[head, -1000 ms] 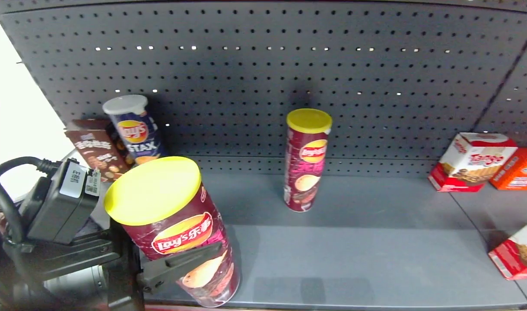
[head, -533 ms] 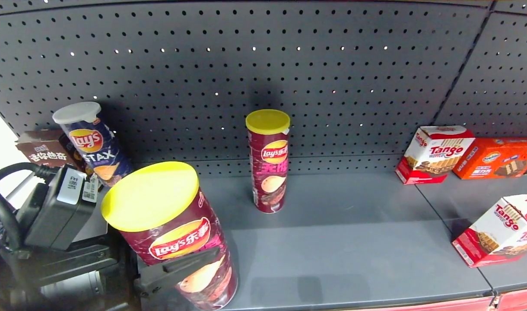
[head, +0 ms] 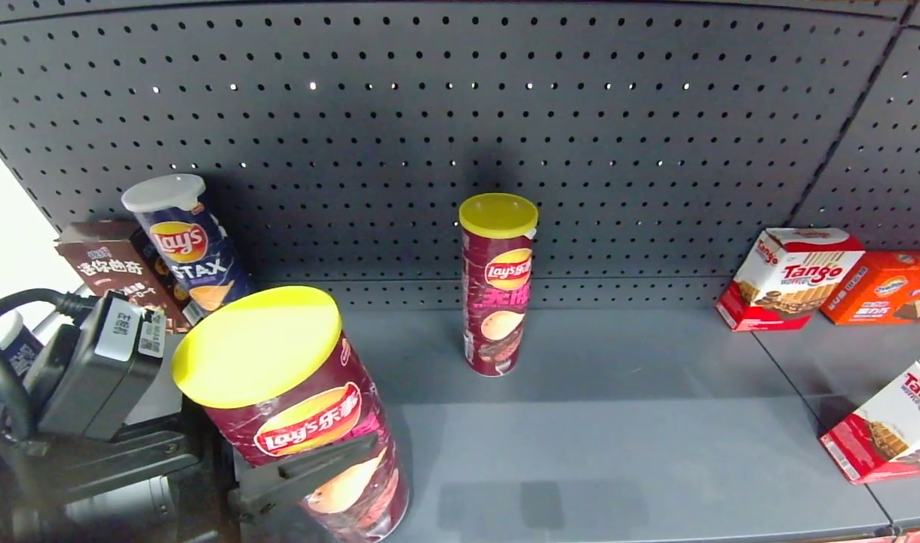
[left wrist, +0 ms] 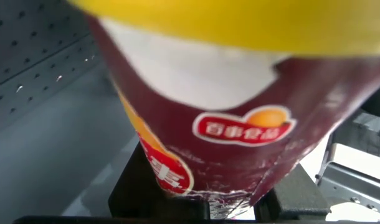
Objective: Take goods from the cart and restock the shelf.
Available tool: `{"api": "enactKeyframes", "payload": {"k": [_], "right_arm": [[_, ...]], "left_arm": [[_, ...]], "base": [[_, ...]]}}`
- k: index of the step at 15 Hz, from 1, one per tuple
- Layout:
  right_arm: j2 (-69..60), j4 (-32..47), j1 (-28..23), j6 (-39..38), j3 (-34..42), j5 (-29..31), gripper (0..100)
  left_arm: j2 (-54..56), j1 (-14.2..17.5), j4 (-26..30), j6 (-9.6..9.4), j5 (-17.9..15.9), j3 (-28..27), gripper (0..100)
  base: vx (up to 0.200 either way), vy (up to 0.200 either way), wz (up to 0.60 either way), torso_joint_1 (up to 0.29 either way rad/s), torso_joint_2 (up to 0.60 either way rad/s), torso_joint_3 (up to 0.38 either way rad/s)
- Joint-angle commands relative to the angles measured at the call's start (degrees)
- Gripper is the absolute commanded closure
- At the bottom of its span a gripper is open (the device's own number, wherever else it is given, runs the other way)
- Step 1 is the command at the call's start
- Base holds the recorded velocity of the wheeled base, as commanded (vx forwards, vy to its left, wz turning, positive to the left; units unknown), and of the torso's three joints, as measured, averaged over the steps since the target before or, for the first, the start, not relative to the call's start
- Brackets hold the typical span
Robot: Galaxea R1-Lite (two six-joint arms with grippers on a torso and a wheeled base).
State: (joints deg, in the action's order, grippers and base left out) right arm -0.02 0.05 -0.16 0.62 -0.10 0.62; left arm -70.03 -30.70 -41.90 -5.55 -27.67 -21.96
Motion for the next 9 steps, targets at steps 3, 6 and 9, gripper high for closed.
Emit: {"api": "enactKeyframes", "payload": {"k": [3, 6, 9], "right_arm": [[0.02, 0.04, 0.07, -0.01, 0.01, -0.01, 0], [0.02, 0.04, 0.07, -0.01, 0.01, -0.01, 0], [0.02, 0.04, 0.07, -0.09, 0.01, -0.01, 0]], "left_arm": [[-0.01, -0.07, -0.11, 0.01, -0.1, 0.07, 100], [-0.01, -0.07, -0.02, 0.01, -0.01, 0.25, 100], [-0.01, 0.02, -0.02, -0.17, -0.01, 0.42, 100]], "base": [[0.0, 0.0, 0.0, 0.0, 0.0, 0.0], [0.0, 0.0, 0.4, 0.002, 0.0, 0.002], [0.0, 0.0, 0.0, 0.0, 0.0, 0.0]]}}
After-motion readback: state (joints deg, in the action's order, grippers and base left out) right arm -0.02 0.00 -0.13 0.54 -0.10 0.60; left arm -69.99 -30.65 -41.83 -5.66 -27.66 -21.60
